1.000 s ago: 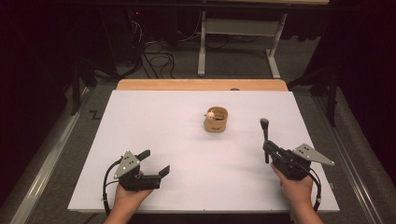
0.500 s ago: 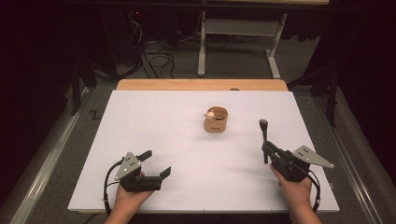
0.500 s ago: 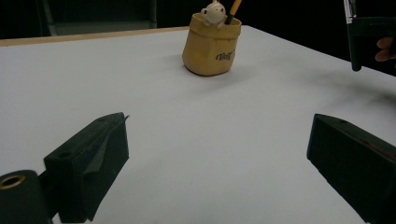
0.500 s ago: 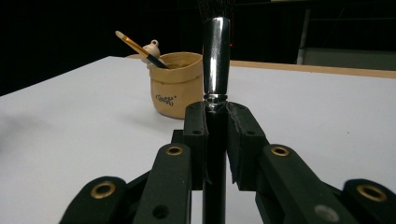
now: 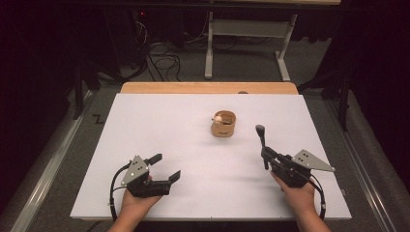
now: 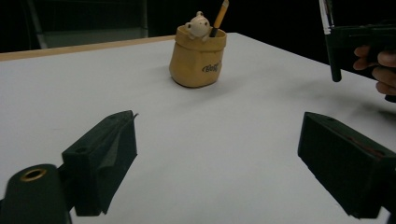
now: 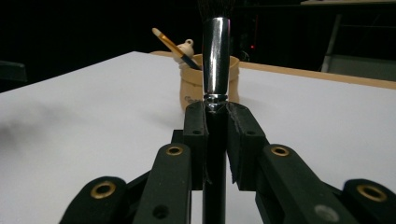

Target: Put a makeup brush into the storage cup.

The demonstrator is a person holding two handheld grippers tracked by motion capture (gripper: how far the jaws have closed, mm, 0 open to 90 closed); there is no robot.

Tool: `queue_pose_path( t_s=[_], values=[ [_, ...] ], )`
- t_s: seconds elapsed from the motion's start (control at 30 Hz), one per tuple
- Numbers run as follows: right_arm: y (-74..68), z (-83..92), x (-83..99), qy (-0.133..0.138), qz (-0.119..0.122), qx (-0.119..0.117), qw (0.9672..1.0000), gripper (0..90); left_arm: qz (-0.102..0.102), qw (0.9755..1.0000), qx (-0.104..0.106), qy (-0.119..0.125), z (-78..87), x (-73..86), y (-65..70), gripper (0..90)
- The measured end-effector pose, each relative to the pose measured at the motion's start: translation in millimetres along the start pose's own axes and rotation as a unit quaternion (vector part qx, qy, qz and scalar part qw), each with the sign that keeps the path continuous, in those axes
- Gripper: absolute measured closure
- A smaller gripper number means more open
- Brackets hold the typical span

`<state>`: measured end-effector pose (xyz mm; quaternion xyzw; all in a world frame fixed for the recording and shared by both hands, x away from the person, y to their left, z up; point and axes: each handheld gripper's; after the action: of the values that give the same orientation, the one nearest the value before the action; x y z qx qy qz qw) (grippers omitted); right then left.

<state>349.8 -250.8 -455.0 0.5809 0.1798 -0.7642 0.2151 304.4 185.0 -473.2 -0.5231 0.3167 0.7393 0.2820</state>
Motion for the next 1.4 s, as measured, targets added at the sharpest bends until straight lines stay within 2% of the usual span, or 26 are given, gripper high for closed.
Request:
queue_pose_path(
  t_s=[0.2, 0.27, 0.37, 0.57, 0.77, 0.93, 1.23, 1.4],
  values=[
    [-10.6, -9.5, -4.6, -0.012, 0.006, -0.031, 0.9994, 80.1, -0.005, 0.9999, 0.007, -0.013, -10.2, -6.6, 3.9, 14.6],
    [-17.0, -13.8, -4.8, -0.018, 0.012, -0.038, 0.9991, 80.1, 0.001, 0.9999, 0.010, -0.004, -12.3, -9.8, 4.8, 15.8],
    [-21.7, -18.5, -5.1, -0.009, 0.015, -0.045, 0.9988, 80.1, -0.003, 0.9999, 0.014, 0.002, -17.3, -15.2, 9.4, 16.2],
    [-35.5, -26.3, -3.7, -0.008, 0.018, -0.062, 0.9979, 80.0, -0.002, 0.9997, 0.023, 0.002, -30.5, -19.4, 16.7, 17.8],
    [-47.4, -27.2, -0.5, 0.005, 0.024, -0.084, 0.9962, 80.0, -0.004, 0.9989, 0.045, 0.007, -42.2, -23.3, 25.2, 20.5],
    [-55.0, -28.1, -0.8, 0.007, 0.027, -0.092, 0.9954, 80.0, 0.001, 0.9986, 0.052, 0.011, -49.4, -25.8, 28.3, 21.2],
    [-65.8, -31.0, -8.3, -0.004, 0.057, -0.101, 0.9932, 80.0, -0.006, 0.9983, 0.057, 0.011, -55.1, -33.0, 32.9, 21.2],
    [-71.7, -33.5, -6.5, -0.005, 0.054, -0.111, 0.9924, 80.0, -0.008, 0.9984, 0.055, 0.009, -56.1, -32.6, 33.1, 20.8]
  ],
)
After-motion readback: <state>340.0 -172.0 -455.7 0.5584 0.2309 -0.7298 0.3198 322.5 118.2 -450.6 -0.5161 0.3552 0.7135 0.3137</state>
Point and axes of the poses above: each handheld gripper's, and its own axes: z roughly backward along the jaws, x roughly out of its underside, y roughly to its right, and after that the axes turned 8 degrees about x, right-handed
